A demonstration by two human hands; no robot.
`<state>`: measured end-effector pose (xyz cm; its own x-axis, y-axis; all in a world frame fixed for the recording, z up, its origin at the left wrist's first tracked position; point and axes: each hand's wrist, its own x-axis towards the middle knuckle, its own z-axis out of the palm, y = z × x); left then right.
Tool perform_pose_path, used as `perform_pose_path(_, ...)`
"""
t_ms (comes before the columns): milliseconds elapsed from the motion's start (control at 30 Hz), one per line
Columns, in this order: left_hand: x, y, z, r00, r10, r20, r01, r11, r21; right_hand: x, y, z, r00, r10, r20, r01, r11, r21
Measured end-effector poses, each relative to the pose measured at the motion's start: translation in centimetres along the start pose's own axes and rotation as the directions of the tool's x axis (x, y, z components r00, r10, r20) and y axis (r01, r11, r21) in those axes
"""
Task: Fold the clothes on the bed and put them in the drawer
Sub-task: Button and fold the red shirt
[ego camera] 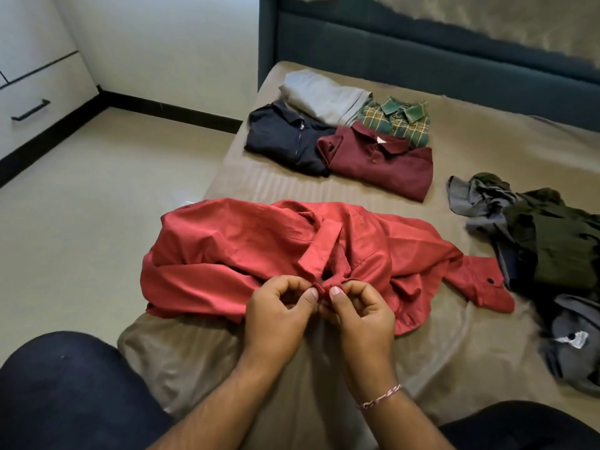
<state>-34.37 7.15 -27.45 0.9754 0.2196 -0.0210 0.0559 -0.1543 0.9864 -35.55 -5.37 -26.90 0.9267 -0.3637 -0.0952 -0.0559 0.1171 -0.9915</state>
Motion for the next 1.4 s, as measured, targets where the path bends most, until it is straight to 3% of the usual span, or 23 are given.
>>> perform_pose_path(100,1.5,-0.1,-0.2,0.999,-0.024,-0.046,0.026,0.999,0.043,-0.4,0.3,0.4,0.978,-0.202,0.046,0.207,0.963,-0.175)
perform_pose_path(167,1.9,-0.1,-0.2,0.999,-0.015,-0.039,0.018,0.997,0.072,-0.6,0.8,0.6,0.967,-0.247,0.066,0.256,0.941,-0.222)
perform_pose_path(333,1.2,0.1,-0.3,0.998,0.058,-0.024,-0.054,0.990,0.127,-0.1,1.5,0.5,0.966,-0.256,0.035,0.257,0.935,-0.244)
perform_pose_path(767,-0.1,1.3,0.3,0.983,0.029,0.182,-0.016,0.997,-0.070,0.9,0.9,-1.0,0.966,-0.257,0.011,0.256,0.955,-0.151)
perform_pose_path(867,-0.2,1.1,0.8,0.986,-0.072,0.150,0.104,0.972,-0.212,0.7,0.7,-1.2,0.953,-0.304,0.022,0.302,0.936,-0.182)
perform_pose_path(1000,0.2,0.1,0.8,0.974,-0.201,0.106,0.225,0.918,-0.325,0.3,0.7,-0.9,0.872,-0.478,0.100,0.485,0.821,-0.302)
perform_pose_path(1233,-0.5,0.2,1.1,0.976,-0.176,0.127,0.210,0.913,-0.350,1.0,1.2,-1.2,0.844,-0.510,0.165,0.535,0.786,-0.309)
perform_pose_path(1400,-0.3,0.7,1.1,0.975,-0.219,0.030,0.214,0.906,-0.364,0.9,1.3,-0.9,0.832,-0.532,0.156,0.553,0.776,-0.302)
